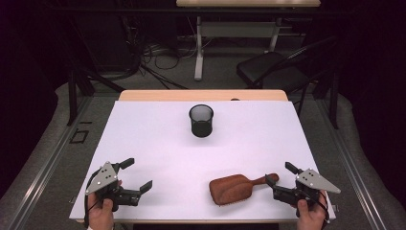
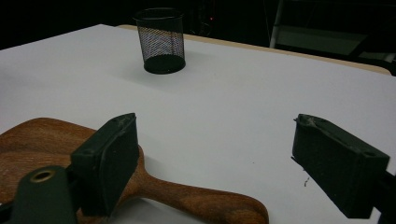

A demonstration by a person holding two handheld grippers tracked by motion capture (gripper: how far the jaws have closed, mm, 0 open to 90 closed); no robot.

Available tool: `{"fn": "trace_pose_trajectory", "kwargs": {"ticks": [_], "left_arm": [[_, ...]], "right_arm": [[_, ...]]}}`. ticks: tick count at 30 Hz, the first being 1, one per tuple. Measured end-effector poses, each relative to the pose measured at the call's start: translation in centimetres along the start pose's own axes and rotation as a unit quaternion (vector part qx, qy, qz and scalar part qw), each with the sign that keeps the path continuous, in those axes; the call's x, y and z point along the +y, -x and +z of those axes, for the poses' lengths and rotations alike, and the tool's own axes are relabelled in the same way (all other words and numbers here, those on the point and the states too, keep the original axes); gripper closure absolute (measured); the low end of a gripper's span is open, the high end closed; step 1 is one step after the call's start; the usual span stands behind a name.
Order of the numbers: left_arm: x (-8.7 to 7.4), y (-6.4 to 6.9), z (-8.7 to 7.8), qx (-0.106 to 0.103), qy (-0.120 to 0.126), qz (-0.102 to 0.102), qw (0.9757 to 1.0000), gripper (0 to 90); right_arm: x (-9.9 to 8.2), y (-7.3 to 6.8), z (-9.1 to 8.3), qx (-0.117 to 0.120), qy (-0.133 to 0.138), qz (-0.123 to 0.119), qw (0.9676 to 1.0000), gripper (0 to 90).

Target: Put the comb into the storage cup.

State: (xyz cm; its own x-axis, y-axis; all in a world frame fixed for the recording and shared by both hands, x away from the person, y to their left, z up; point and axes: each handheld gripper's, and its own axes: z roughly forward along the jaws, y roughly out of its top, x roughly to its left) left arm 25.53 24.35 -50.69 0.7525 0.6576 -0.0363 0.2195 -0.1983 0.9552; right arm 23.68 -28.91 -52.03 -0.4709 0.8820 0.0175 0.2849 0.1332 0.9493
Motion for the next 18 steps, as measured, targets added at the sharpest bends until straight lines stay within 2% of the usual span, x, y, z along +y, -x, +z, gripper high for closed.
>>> {"fn": "trace_pose_trajectory", "kwargs": {"ticks": [15,18], "left_arm": [[0.0,-0.1,0.1,0.001,-0.002,-0.005,1.0,0.3],[-0.1,-0.1,0.2,0.001,-0.005,-0.007,1.0,0.3]], "right_arm": [[-0.1,0.3,0.6,-0.016,-0.026,0.01,0.9995,12.4],[-0.1,0.6,1.1,-0.024,-0.037,0.021,0.9988,12.0]]}}
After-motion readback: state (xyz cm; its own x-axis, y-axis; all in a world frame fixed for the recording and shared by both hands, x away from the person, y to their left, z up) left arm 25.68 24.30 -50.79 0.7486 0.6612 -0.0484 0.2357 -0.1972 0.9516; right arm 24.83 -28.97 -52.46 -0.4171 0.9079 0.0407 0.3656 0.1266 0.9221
